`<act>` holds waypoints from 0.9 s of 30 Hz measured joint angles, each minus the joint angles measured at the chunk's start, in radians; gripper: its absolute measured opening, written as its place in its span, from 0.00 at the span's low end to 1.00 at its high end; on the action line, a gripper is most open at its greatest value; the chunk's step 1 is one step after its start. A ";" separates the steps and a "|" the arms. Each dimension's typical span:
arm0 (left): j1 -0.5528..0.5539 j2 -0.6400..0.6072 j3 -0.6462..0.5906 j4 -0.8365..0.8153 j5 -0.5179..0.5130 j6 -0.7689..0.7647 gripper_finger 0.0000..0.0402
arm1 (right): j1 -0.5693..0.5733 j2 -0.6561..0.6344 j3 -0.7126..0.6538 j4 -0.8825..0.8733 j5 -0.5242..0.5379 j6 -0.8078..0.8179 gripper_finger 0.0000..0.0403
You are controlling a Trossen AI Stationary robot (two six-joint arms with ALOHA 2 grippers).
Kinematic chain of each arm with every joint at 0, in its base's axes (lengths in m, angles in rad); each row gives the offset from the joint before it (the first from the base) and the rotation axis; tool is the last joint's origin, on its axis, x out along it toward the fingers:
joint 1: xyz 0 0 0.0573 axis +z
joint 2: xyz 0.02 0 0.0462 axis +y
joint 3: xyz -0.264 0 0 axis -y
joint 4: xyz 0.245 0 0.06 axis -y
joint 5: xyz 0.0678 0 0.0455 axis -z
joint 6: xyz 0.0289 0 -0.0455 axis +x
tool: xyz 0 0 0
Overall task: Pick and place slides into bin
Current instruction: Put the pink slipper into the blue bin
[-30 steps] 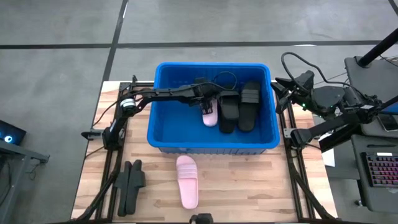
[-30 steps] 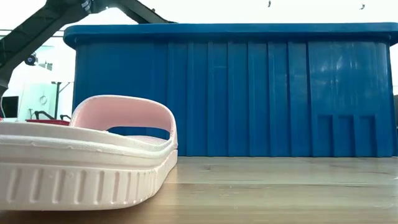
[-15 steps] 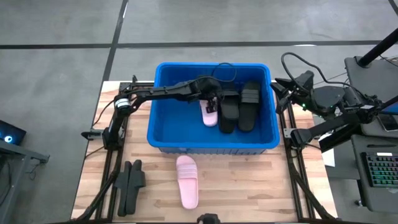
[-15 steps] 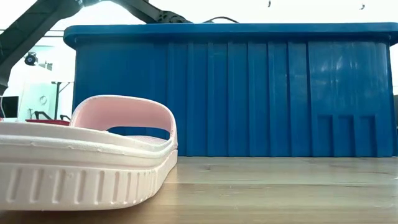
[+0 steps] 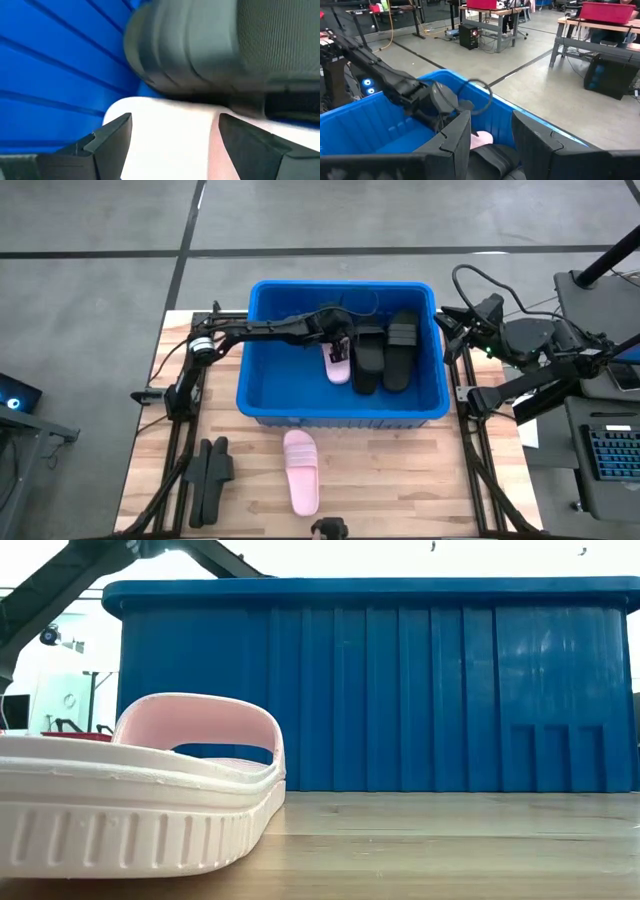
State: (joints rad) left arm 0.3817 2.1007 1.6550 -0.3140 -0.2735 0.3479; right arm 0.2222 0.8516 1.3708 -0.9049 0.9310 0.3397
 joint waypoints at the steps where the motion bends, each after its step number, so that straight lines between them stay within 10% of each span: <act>1: 0.000 0.010 0.000 -0.001 0.000 0.000 0.70 | 0.000 0.000 0.000 0.000 0.000 0.000 0.33; 16: -0.037 -0.120 -0.004 -0.114 -0.091 -0.002 0.70 | 0.000 -0.001 0.000 0.003 0.000 -0.005 0.33; 27: -0.211 -0.502 -0.007 -0.218 0.326 -0.420 0.70 | 0.000 0.002 0.000 -0.003 0.005 -0.130 0.33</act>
State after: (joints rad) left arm 0.1703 1.5988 1.6483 -0.5322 0.0522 -0.0726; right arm 0.2222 0.8539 1.3708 -0.9074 0.9360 0.2100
